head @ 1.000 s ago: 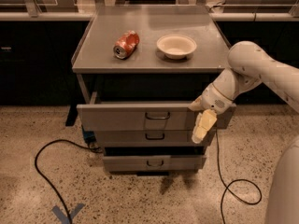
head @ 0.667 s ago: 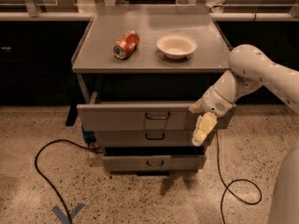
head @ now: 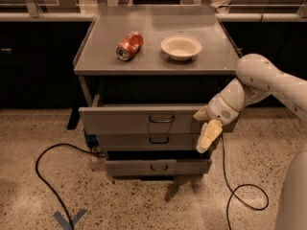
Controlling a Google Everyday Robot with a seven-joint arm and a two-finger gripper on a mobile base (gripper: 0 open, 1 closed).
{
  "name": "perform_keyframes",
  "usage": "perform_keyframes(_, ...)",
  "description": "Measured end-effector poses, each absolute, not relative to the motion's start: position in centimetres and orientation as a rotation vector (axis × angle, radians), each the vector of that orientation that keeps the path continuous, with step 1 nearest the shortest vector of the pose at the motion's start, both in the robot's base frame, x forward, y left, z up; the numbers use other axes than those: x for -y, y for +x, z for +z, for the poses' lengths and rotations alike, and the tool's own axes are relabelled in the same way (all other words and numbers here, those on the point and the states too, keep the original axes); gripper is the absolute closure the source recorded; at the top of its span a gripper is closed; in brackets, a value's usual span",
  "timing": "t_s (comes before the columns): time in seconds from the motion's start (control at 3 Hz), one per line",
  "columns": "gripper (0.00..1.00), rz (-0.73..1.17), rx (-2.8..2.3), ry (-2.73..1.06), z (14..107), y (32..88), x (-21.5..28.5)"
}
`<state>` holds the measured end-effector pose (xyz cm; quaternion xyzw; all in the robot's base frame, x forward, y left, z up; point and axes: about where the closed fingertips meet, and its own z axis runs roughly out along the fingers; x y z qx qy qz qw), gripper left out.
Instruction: Close top drawer
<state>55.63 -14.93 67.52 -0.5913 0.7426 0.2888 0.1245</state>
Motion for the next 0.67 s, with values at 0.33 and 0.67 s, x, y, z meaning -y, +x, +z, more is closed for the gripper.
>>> perform_keyframes(0.33, 0.0, 0.829, -2.159, -1.685, 67.9, 58.5, 15.4)
perform_keyframes(0.67, 0.0, 0.753, -2.145, -1.692, 69.7, 63.6, 14.5)
